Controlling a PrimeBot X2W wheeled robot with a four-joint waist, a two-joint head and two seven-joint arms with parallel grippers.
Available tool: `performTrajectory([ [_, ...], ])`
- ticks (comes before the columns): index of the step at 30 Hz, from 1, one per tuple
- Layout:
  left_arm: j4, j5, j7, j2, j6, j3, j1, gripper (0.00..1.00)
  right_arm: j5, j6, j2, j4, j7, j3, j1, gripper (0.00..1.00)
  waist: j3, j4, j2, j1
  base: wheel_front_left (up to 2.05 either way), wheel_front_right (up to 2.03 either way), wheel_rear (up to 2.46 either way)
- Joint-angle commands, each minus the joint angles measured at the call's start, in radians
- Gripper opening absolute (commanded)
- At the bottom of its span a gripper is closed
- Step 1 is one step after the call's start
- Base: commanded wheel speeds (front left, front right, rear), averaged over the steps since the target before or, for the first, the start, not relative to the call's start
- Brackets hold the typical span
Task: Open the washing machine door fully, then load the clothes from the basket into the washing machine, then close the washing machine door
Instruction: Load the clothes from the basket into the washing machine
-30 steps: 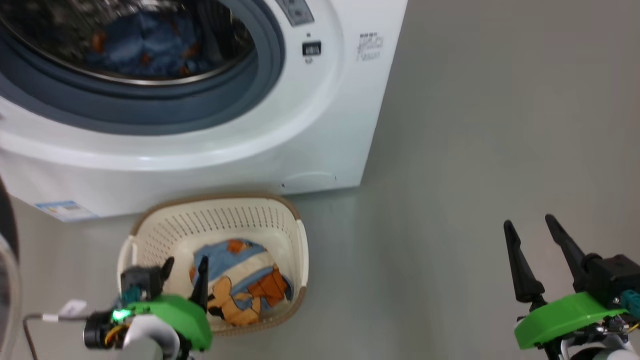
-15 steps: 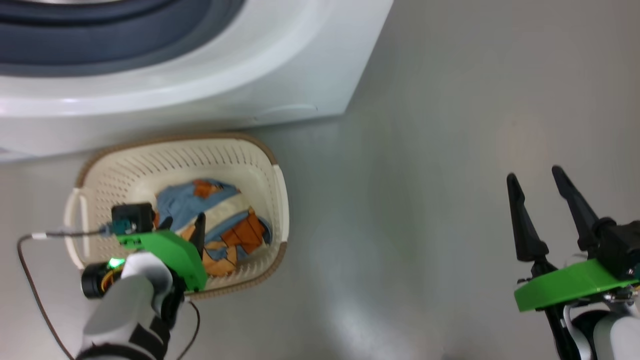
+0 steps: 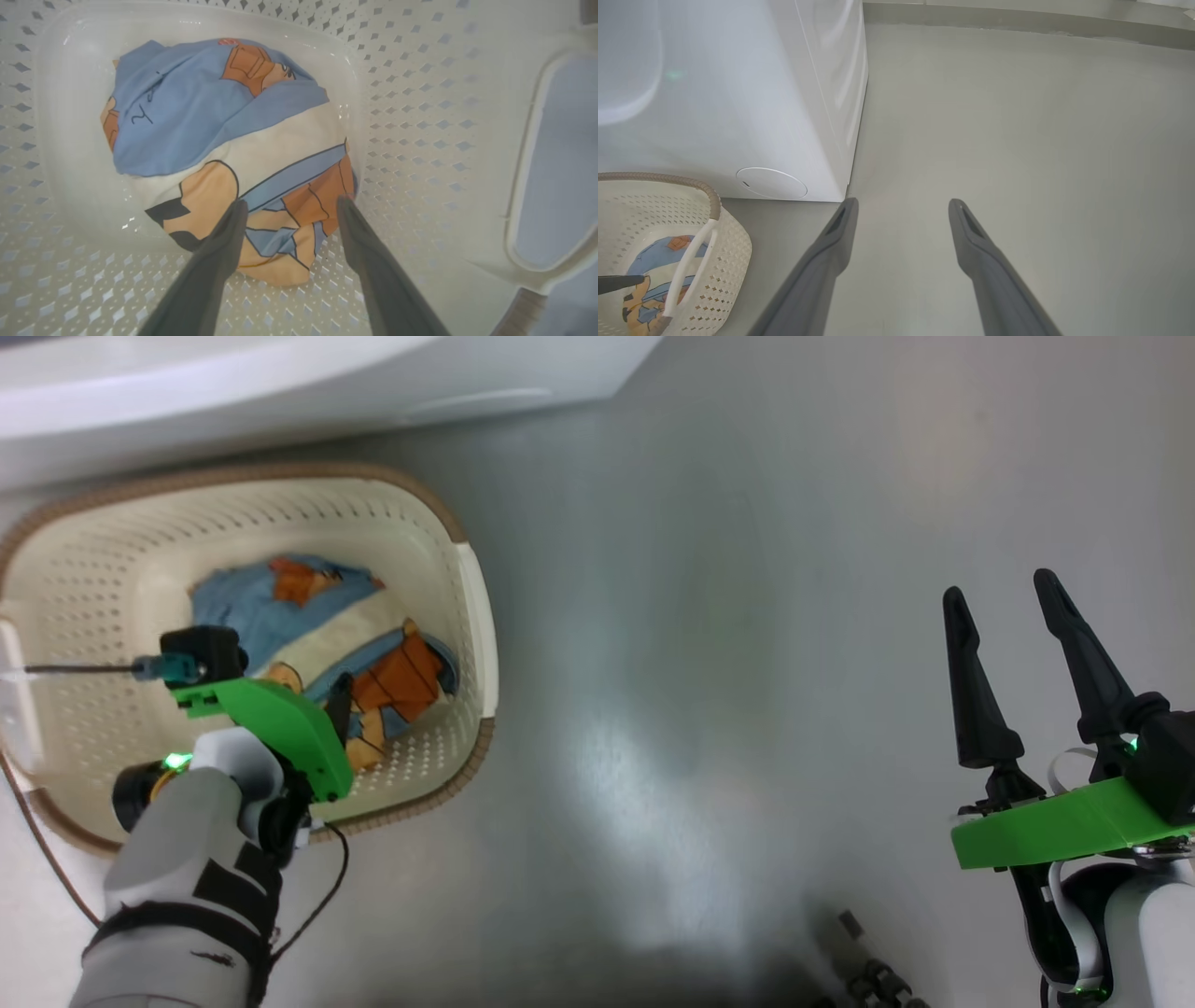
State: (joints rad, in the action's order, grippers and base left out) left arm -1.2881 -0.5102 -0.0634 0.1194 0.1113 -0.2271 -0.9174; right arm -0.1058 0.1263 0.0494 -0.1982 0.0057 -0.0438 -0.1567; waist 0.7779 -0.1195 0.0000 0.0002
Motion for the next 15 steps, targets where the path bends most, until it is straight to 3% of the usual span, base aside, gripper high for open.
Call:
performTrajectory([
  [1, 0.003, -0.004, -0.018, 0.041, -0.014, 0.020, 0.002, 1.00, -0.005, 0.004, 0.003, -0.028, -0.003, 0.022, 0.006, 1.00, 0.080, -0.024, 0.0000, -0.0002, 0.00, 0.00, 0.00],
  [15, -0.002, -0.051, -0.138, 0.069, -0.063, 0.044, -0.049, 1.00, -0.033, 0.004, 0.001, -0.041, -0.001, 0.042, -0.006, 1.00, 0.157, -0.034, 0.0000, -0.0002, 0.00, 0.00, 0.00],
])
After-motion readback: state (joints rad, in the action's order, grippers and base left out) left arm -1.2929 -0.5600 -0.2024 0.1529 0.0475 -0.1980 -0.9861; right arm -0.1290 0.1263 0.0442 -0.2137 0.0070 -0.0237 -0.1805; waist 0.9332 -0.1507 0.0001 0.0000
